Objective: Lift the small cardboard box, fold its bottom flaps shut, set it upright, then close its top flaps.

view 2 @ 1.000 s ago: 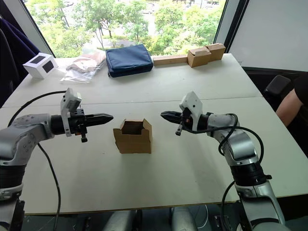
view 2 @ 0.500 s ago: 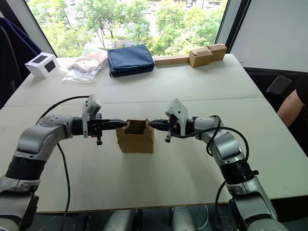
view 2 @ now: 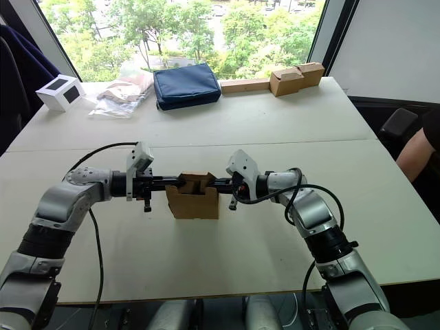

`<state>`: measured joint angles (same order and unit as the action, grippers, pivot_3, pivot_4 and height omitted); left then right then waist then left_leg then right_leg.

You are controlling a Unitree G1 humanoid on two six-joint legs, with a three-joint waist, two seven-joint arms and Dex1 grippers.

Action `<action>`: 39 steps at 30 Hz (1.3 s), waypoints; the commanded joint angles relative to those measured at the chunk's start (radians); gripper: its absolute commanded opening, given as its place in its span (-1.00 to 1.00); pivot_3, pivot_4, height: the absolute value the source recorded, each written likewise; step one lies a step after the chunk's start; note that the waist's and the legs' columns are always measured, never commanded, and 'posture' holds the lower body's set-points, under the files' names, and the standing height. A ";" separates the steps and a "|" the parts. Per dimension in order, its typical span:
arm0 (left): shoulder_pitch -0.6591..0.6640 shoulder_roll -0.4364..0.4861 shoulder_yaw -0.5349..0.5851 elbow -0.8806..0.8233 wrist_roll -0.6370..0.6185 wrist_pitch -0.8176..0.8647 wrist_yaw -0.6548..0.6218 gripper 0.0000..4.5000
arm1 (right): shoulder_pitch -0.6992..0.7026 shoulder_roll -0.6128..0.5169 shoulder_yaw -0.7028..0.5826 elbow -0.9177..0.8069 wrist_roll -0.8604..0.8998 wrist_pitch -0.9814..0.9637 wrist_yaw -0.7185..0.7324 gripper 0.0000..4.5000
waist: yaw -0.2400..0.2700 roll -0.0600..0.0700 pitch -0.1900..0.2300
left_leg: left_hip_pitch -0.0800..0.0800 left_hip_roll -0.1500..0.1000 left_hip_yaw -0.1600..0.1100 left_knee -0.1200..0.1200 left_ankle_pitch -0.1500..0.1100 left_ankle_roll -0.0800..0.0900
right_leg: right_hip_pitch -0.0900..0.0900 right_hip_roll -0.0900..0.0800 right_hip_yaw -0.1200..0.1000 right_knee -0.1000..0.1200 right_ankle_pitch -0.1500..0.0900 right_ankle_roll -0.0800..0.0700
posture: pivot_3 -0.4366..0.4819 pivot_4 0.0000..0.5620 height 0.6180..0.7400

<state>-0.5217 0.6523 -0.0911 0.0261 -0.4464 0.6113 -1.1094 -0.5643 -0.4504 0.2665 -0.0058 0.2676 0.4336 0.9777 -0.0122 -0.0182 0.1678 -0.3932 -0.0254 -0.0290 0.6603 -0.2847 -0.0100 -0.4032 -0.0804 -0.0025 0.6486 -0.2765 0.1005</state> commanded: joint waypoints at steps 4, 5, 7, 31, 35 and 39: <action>0.001 -0.014 0.005 0.007 0.014 -0.013 0.022 -0.99 | -0.026 0.006 -0.008 0.030 -0.030 -0.047 -0.001 -1.00 | 0.000 0.000 0.000 | 0.000 0.000 0.000 0.000 0.000 0.000 | 0.000 0.000 0.000 0.000 0.000 0.000 | -0.05 -0.47 0.95; 0.002 -0.016 0.007 0.016 0.016 -0.016 0.025 -0.99 | -0.028 0.007 -0.015 0.028 -0.026 -0.047 0.000 -1.00 | 0.000 0.000 0.000 | 0.000 0.000 0.000 0.000 0.000 0.000 | 0.000 0.000 0.000 0.000 0.000 0.000 | -0.05 -0.47 0.95; 0.004 -0.020 0.022 0.019 0.000 -0.005 0.028 -0.99 | -0.029 0.006 -0.030 0.017 -0.010 -0.039 0.003 -1.00 | 0.001 0.000 0.000 | 0.000 0.000 0.000 0.000 0.000 0.000 | 0.000 0.000 0.000 0.000 0.000 0.000 | -0.05 -0.47 0.95; -0.214 -0.116 0.028 0.601 0.090 -0.179 -0.101 -0.99 | 0.107 -0.134 -0.093 -0.620 0.323 0.433 -0.135 -1.00 | 0.000 0.000 0.000 | -0.001 0.000 0.000 0.000 -0.001 0.001 | -0.001 0.000 0.000 0.000 0.000 0.000 | -0.05 -0.47 0.95; -0.220 -0.140 0.013 0.628 0.110 -0.187 -0.142 -0.99 | 0.131 -0.141 -0.029 -0.633 0.294 0.412 -0.144 -1.00 | 0.001 -0.001 0.000 | -0.002 0.000 0.000 0.001 -0.001 0.001 | -0.001 0.000 0.000 0.000 0.000 0.000 | -0.05 -0.47 0.95; -0.217 -0.158 0.014 0.622 0.121 -0.188 -0.158 -0.99 | 0.119 -0.131 0.024 -0.587 0.218 0.356 -0.171 -1.00 | 0.001 -0.001 0.000 | -0.002 -0.001 0.000 0.001 -0.001 0.002 | -0.001 0.000 0.000 0.000 0.000 0.000 | -0.05 -0.47 0.95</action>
<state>-0.7212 0.4933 -0.0848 0.6657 -0.3286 0.4426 -1.2504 -0.4298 -0.5825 0.2910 -0.5890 0.5132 0.8250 0.8181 -0.0114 -0.0189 0.1677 -0.3949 -0.0260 -0.0289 0.6616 -0.2855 -0.0084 -0.4039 -0.0804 -0.0029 0.6487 -0.2765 0.1008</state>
